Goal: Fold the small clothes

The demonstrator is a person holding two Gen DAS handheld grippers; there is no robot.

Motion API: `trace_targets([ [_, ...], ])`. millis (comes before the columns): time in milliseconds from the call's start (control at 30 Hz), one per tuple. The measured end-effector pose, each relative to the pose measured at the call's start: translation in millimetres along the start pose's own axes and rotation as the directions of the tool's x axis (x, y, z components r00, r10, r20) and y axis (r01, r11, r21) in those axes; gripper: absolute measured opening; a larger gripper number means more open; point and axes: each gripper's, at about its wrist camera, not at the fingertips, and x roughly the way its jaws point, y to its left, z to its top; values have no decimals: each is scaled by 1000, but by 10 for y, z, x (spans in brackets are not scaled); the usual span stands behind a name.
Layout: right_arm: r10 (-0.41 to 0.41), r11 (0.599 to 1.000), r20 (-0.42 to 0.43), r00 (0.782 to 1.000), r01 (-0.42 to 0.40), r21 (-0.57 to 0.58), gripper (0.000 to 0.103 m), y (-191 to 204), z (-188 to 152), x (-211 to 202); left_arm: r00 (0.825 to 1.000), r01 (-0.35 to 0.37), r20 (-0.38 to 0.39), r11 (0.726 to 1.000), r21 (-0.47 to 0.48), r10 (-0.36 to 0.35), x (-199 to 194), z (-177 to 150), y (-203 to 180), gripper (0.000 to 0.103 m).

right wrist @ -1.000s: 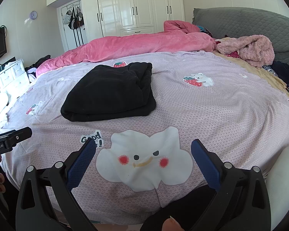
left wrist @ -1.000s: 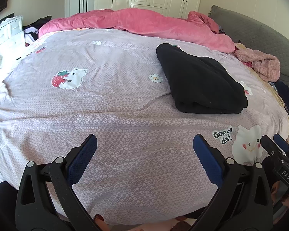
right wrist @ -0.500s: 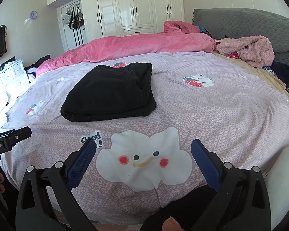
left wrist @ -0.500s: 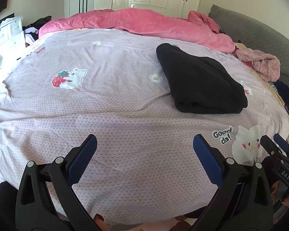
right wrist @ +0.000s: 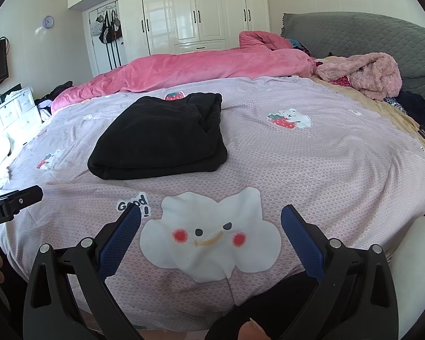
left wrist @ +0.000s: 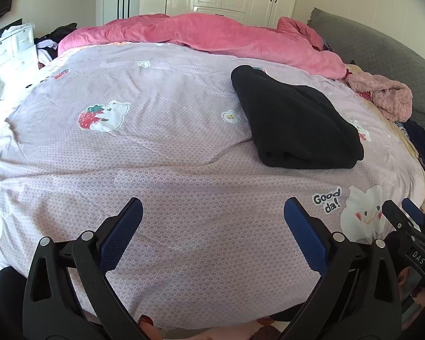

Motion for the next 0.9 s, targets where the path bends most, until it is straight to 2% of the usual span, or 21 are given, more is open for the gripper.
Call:
trace_targets([
  [267,-5,1000,4,1000,5,4,99,-9,3,-1,1000,1,2,1000,8,-1,-10,-4,-11,94],
  [400,-13,1000,8,1000,13,20,99,-28,2,-16,999,33,18,999,13,-33,-31,11,14,94],
  [500,-43,998,20,999,42,41,99,-79,28,-60,999,21,30,1000,7,-21,-58,39,83,94],
  [633,-149,986,57,987,144,83,99,-274,90,-204,998,-21,57,999,-45,24,-125,93,350,94],
  [733,-240,961,72,968,227,157,99,-605,111,-356,995,-46,88,992,-118,57,-198,177,702,94],
  [800,-315,931,63,947,295,216,99,-958,99,-463,989,-94,93,977,-192,113,-239,276,1079,94],
  [867,-410,883,39,911,386,267,99,-1347,43,-559,981,-160,69,955,-250,183,-255,365,1456,94],
  [900,-464,849,15,885,440,292,99,-1566,2,-605,975,-193,55,939,-285,217,-266,403,1696,94],
])
